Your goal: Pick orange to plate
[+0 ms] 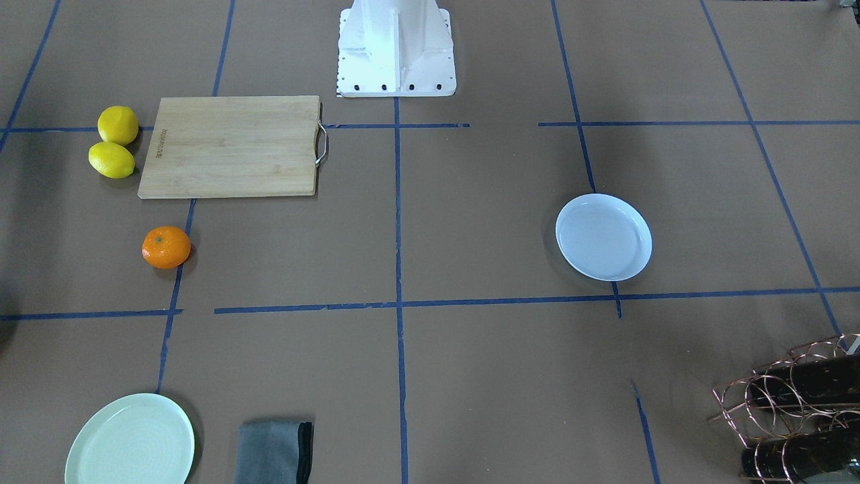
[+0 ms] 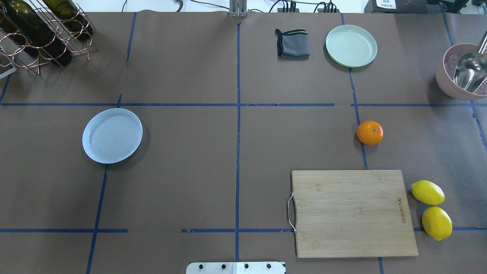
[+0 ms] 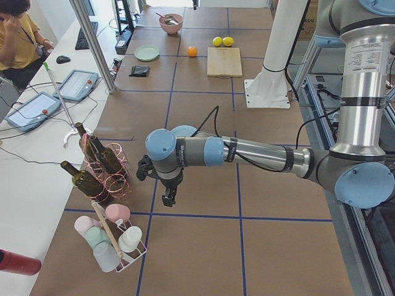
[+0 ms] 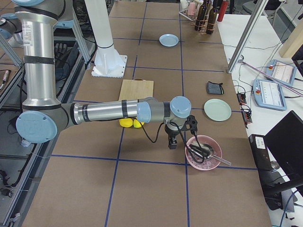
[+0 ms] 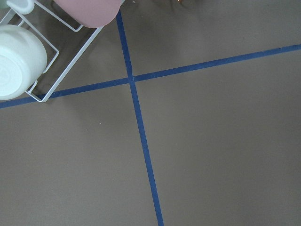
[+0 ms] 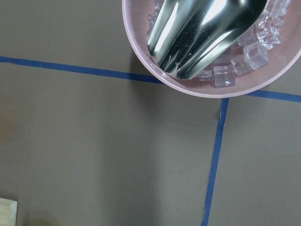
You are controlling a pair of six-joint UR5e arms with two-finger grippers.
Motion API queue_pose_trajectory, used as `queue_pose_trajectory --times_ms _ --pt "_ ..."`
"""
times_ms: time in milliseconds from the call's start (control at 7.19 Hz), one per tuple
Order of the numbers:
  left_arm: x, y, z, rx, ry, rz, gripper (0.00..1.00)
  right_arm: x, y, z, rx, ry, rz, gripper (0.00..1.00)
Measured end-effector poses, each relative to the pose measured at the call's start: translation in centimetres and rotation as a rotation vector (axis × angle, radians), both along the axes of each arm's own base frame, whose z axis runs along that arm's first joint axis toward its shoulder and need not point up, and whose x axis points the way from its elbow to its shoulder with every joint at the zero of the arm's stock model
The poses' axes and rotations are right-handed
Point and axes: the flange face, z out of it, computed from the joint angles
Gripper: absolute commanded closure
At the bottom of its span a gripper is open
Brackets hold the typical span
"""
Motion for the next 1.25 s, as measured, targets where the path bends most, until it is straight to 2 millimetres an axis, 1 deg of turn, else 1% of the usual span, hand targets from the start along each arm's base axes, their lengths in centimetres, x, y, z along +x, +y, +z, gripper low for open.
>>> queue_pose_trajectory --times_ms 417,835,974,1113,1252 --pt "0.2 0.2 -0.8 0.018 0.003 0.008 0.00 0.0 0.4 0.3 -0.006 -0.001 0.003 0.00" --pt "0.5 0.0 -2.3 0.011 0.013 -0.028 0.00 0.1 1.2 0.8 0.068 -0.010 0.002 0.00" --pt "1.0 -0.2 -2.1 0.023 0.035 -0.030 0.00 0.0 1.3 0.8 0.086 -0.013 0.001 0.00" --pt "2.2 -0.7 -1.7 0.066 0.071 -0.011 0.00 -0.1 1.3 0.8 0.103 -0.015 -0.004 0.00" --pt "5.0 -1.2 -2.2 0.130 0.119 0.039 0.00 -0.2 1.3 0.6 0.127 -0.019 -0.010 0.00"
